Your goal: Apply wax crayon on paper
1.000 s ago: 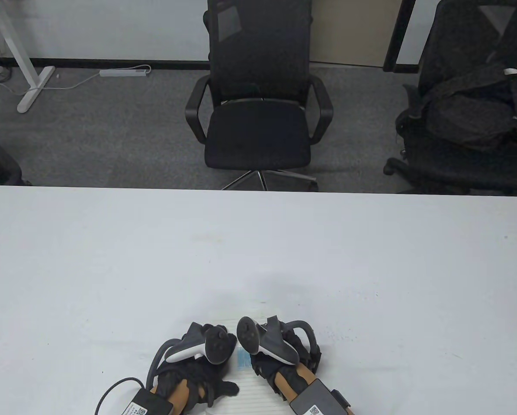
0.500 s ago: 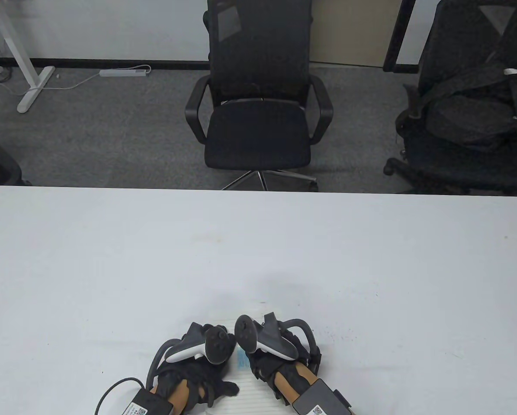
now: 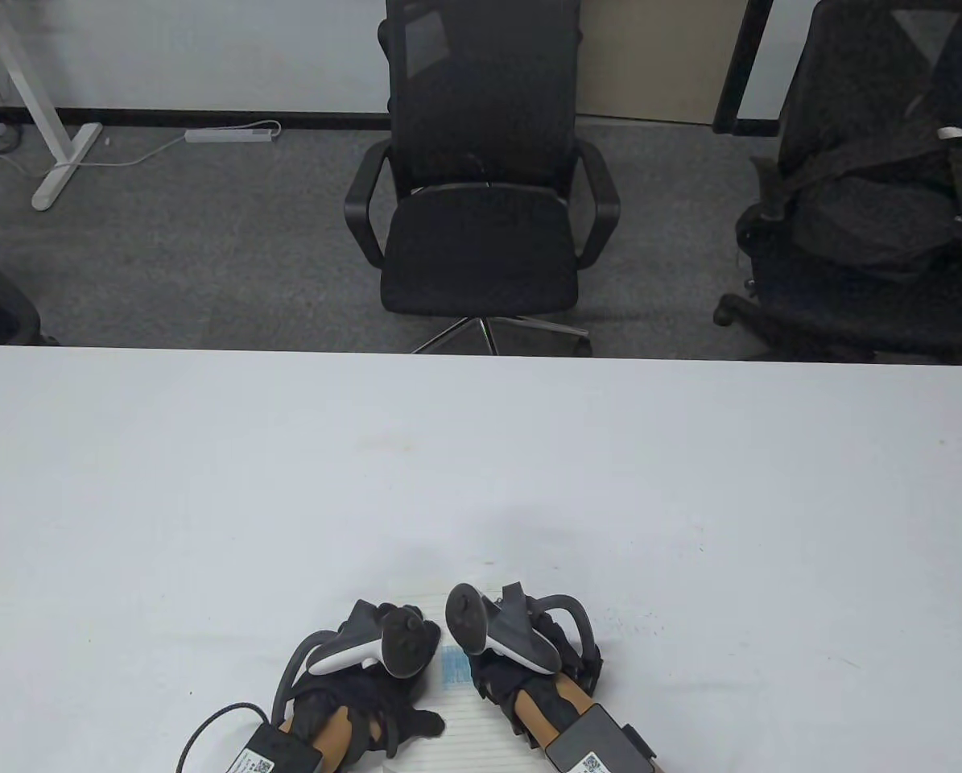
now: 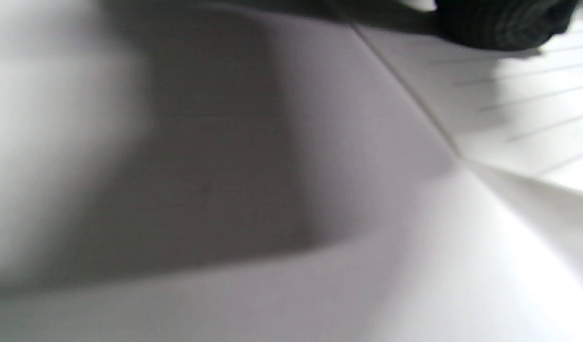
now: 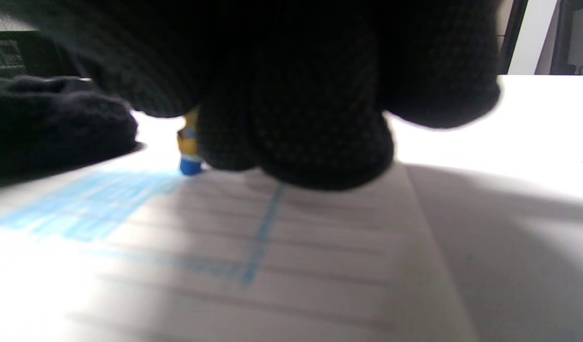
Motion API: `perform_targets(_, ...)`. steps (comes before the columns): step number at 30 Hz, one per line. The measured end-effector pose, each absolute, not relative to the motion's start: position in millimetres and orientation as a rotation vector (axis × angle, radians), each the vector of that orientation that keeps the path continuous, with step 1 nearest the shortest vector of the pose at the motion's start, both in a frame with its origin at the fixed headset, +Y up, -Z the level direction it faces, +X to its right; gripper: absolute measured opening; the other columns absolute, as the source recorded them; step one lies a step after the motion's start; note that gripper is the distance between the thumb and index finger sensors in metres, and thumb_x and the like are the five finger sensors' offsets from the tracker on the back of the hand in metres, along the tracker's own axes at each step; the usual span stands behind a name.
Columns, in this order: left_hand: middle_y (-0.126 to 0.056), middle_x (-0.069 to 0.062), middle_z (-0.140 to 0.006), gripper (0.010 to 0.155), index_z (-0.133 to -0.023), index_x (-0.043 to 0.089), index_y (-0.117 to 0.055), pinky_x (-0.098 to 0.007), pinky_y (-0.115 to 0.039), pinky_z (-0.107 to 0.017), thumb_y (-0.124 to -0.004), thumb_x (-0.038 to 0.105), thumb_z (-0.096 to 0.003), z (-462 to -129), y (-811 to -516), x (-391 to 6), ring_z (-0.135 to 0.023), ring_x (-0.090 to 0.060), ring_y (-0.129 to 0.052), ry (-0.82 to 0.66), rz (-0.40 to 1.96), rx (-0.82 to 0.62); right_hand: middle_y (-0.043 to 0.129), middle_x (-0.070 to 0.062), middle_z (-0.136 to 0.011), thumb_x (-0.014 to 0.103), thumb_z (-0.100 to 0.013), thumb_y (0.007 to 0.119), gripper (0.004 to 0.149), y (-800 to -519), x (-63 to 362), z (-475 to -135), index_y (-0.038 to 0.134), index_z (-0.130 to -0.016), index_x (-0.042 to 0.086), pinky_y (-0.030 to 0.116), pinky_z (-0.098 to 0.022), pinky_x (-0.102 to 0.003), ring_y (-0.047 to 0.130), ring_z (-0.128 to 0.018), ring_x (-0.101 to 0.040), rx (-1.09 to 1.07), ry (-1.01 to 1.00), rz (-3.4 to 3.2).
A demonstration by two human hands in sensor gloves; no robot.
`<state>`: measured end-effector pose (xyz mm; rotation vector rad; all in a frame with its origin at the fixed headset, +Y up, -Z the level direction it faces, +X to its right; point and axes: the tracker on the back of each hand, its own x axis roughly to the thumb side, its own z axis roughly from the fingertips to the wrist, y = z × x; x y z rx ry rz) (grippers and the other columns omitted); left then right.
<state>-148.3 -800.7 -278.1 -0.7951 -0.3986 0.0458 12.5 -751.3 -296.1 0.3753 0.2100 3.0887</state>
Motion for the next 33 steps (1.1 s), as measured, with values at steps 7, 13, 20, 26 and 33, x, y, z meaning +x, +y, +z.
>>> perform_targets(7, 0.015, 0.007, -0.106, 0.104, -0.104, 0.038, 0.002, -0.063, -0.01, -0.073, -0.069, 0.077, -0.0391, -278.1, -800.6, -148.3, -0.105, -0.026, 0.009, -0.398, 0.046, -0.796, 0.1, -0.003, -0.058, 0.039, -0.038, 0.084, 0.041, -749.6, 9.4, -295.2, 0.088, -0.076, 0.027, 0.09, -0.038, -0.039, 0.102, -0.035, -0.016, 0.423, 0.38, 3.082)
perform_targets(13, 0.015, 0.007, -0.106, 0.104, -0.104, 0.038, 0.002, -0.063, -0.01, -0.073, -0.069, 0.077, -0.0392, -277.9, -800.3, -148.2, -0.105, -0.025, 0.009, -0.398, 0.045, -0.795, 0.1, -0.004, -0.057, 0.038, -0.037, 0.084, 0.041, -750.6, 8.0, -295.2, 0.089, -0.076, 0.026, 0.091, -0.037, -0.039, 0.103, -0.034, -0.016, 0.429, 0.318, 3.092)
perform_targets(20, 0.015, 0.007, -0.106, 0.104, -0.104, 0.037, 0.002, -0.063, -0.01, -0.073, -0.069, 0.077, -0.0391, -278.1, -800.3, -148.0, -0.105, -0.026, 0.009, -0.399, 0.043, -0.796, 0.1, -0.003, -0.058, 0.039, -0.037, 0.084, 0.041, -751.1, 9.6, -293.2, 0.088, -0.076, 0.026, 0.09, -0.037, -0.039, 0.103, -0.034, -0.016, 0.397, 0.339, 3.088)
perform_targets(26, 0.015, 0.007, -0.106, 0.104, -0.104, 0.038, 0.002, -0.063, -0.01, -0.073, -0.069, 0.077, -0.0391, -278.0, -800.2, -148.0, -0.105, -0.026, 0.009, -0.398, 0.043, -0.795, 0.1, -0.004, -0.057, 0.039, -0.038, 0.084, 0.041, -749.3, 6.7, -292.2, 0.089, -0.076, 0.026, 0.09, -0.038, -0.04, 0.103, -0.035, -0.016, 0.481, 0.585, 3.074)
perform_targets(33, 0.015, 0.007, -0.106, 0.104, -0.104, 0.037, 0.002, -0.063, -0.01, -0.073, -0.069, 0.077, -0.0392, -277.9, -800.0, -148.1, -0.105, -0.026, 0.009, -0.398, 0.043, -0.795, 0.101, -0.004, -0.057, 0.039, -0.037, 0.084, 0.041, -752.0, 7.7, -289.8, 0.089, -0.076, 0.026, 0.091, -0.037, -0.039, 0.103, -0.034, -0.016, 0.41, 0.292, 3.1)
